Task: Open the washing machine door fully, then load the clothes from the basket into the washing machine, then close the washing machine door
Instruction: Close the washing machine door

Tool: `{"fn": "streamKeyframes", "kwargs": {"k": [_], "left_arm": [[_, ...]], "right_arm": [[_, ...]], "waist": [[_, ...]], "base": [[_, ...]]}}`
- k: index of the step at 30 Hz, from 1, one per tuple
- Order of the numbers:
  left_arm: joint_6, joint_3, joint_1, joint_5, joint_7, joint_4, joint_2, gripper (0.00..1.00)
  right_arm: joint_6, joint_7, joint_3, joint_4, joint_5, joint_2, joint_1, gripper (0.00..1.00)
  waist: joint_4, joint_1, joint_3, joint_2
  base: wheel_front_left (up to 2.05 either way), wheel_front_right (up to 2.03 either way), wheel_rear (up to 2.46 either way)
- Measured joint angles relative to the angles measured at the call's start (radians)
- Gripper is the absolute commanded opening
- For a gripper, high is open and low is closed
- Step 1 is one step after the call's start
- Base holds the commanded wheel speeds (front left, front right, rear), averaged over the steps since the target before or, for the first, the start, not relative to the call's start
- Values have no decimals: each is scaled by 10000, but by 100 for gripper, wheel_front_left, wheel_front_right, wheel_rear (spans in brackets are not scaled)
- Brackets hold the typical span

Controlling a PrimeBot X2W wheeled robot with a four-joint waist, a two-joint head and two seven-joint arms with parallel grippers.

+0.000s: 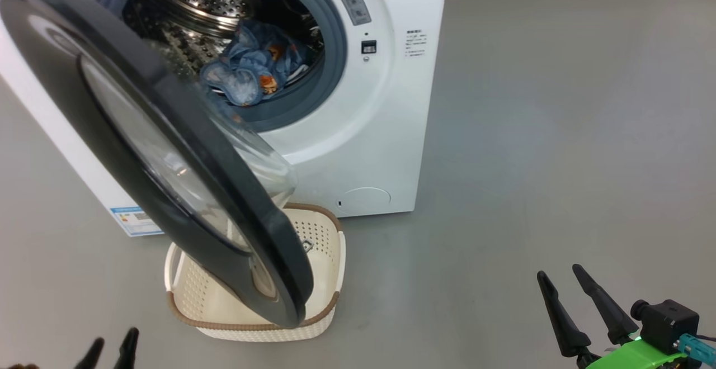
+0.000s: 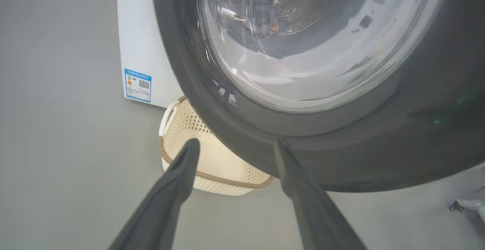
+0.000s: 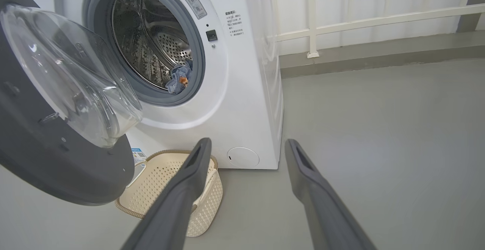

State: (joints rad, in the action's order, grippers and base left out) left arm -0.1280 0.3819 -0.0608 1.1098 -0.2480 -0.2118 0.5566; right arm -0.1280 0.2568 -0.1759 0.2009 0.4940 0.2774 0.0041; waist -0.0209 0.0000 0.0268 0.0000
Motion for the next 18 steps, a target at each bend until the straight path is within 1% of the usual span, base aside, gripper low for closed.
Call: {"fn": "streamKeyframes", "kwargs": {"k": [7, 12, 17, 18], "left_arm": [[0, -1429, 46, -2406, 0, -142, -1168, 100], [0, -2025, 6, -4132, -2, -44, -1743, 100], [0, -2748, -41, -5323, -2, 217, -2362, 100], [0, -3033, -49, -5720, -2, 318, -2592, 100]], "right_arm": [[0, 0, 165, -6, 0, 8, -3, 100], [0, 0, 215, -8, 0, 8, -7, 100], [0, 0, 274, -21, 0, 6, -15, 100], [0, 0, 280, -25, 0, 2, -21, 100]], "waist": [[-273, 0, 94, 0], [-420, 0, 94, 0], [-530, 0, 119, 0], [-558, 1, 144, 0]], "base": [[0, 0, 0], [0, 0, 0], [0, 0, 0], [0, 0, 0]]}}
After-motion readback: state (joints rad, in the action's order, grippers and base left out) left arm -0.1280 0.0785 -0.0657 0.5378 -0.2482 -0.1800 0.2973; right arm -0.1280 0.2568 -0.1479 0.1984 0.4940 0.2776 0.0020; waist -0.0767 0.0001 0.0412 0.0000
